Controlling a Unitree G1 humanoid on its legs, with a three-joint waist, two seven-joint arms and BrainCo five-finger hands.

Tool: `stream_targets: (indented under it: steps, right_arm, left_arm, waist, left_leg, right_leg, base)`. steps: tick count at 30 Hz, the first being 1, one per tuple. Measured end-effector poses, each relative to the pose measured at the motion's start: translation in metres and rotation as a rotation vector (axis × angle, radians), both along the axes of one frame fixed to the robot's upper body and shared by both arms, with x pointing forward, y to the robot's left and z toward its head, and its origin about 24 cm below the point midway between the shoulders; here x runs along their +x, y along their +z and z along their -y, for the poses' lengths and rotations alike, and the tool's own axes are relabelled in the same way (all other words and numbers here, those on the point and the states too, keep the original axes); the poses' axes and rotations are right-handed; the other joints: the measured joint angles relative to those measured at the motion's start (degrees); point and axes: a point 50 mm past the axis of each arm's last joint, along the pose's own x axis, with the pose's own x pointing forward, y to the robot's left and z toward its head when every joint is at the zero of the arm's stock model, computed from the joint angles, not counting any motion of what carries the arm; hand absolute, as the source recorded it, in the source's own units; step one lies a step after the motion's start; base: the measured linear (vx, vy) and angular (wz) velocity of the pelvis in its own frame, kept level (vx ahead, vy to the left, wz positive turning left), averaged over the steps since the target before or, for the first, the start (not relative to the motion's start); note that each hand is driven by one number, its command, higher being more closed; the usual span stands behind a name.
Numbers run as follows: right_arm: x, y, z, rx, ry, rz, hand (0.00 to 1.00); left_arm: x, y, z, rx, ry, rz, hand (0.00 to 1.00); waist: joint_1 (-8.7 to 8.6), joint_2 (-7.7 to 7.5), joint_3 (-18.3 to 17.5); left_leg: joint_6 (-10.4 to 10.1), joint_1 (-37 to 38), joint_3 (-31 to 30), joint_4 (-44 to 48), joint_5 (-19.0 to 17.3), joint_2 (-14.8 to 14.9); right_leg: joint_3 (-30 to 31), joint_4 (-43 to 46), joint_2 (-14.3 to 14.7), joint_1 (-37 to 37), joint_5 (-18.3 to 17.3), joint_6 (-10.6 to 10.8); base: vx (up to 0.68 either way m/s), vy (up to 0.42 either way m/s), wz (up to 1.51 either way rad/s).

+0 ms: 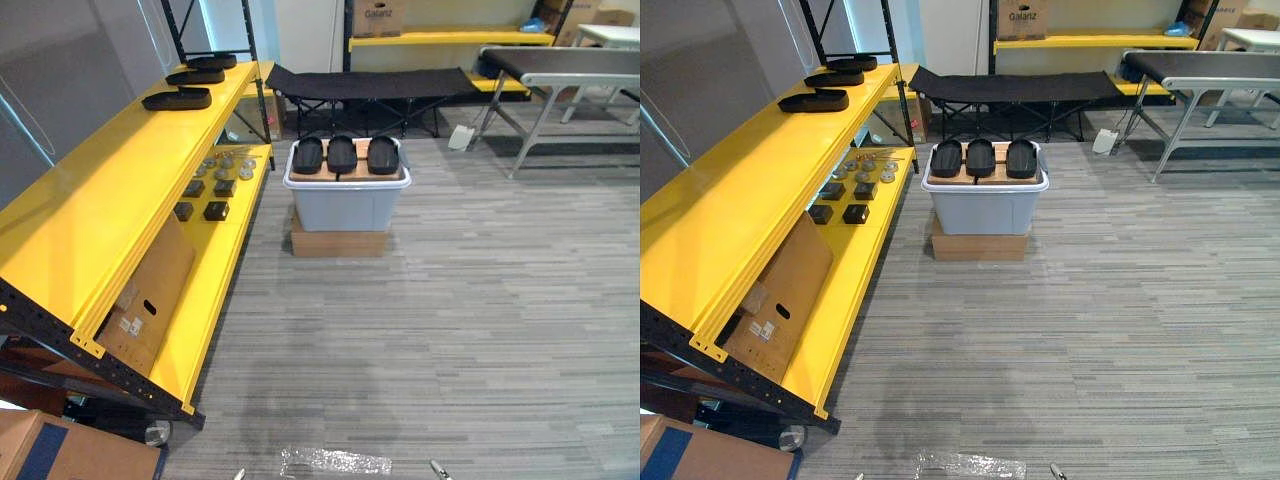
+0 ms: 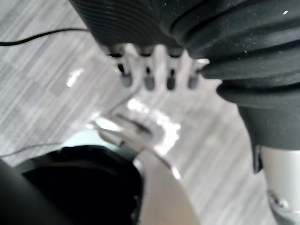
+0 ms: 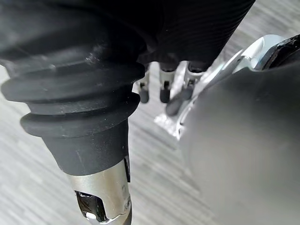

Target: Walk over and take plastic housings, then place them on the shelf

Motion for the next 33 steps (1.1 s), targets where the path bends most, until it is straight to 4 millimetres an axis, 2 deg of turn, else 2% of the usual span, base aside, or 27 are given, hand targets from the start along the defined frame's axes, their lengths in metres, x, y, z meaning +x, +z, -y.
stream_targets:
  steps: [6,10,21,33]
  right_arm:
    - [0.006,-0.001,-0.007,0.012,0.001,0.005,0.0]
    - [0.009,-0.001,-0.011,0.018,0.02,0.009,0.0]
    - [0.022,0.0,-0.014,-0.025,0.071,0.049,0.0]
    - [0.023,0.0,-0.015,-0.026,0.095,0.054,0.0]
  left_arm:
    - [0.006,0.0,0.0,0.0,0.023,0.026,0.0]
    - [0.008,0.0,-0.001,-0.004,0.088,0.052,0.0]
    - [0.01,0.001,-0.001,0.01,0.063,0.066,0.0]
    - [0.012,0.001,-0.002,0.023,0.024,0.067,0.0]
  waist:
    - [-0.07,-0.83,0.9]
    - [0.03,-1.48,1.7]
    - [0.09,-1.41,2.8]
    - [0.12,-1.58,2.8]
  left_leg:
    - [0.4,2.6,0.1,-2.7,0.9,-0.4]
    - [0.4,3.8,0.1,-3.7,0.9,-0.7]
    - [0.4,4.7,0.1,-4.5,0.9,-0.8]
    - [0.4,4.8,0.0,-4.6,0.9,-0.9]
  right_leg:
    - [-0.7,-2.4,0.1,1.9,0.2,0.6]
    - [-1.6,-2.5,-0.1,2.9,-0.2,1.8]
    - [-3.0,-2.4,-0.3,3.5,-0.5,2.6]
    - [-3.8,-2.4,-0.4,3.5,-0.5,2.6]
  base:
    - [0.08,0.019,0.0]
    - [0.04,0.004,0.04]
    - [-0.03,-0.014,0.0]
    - [-0.02,-0.009,0.0]
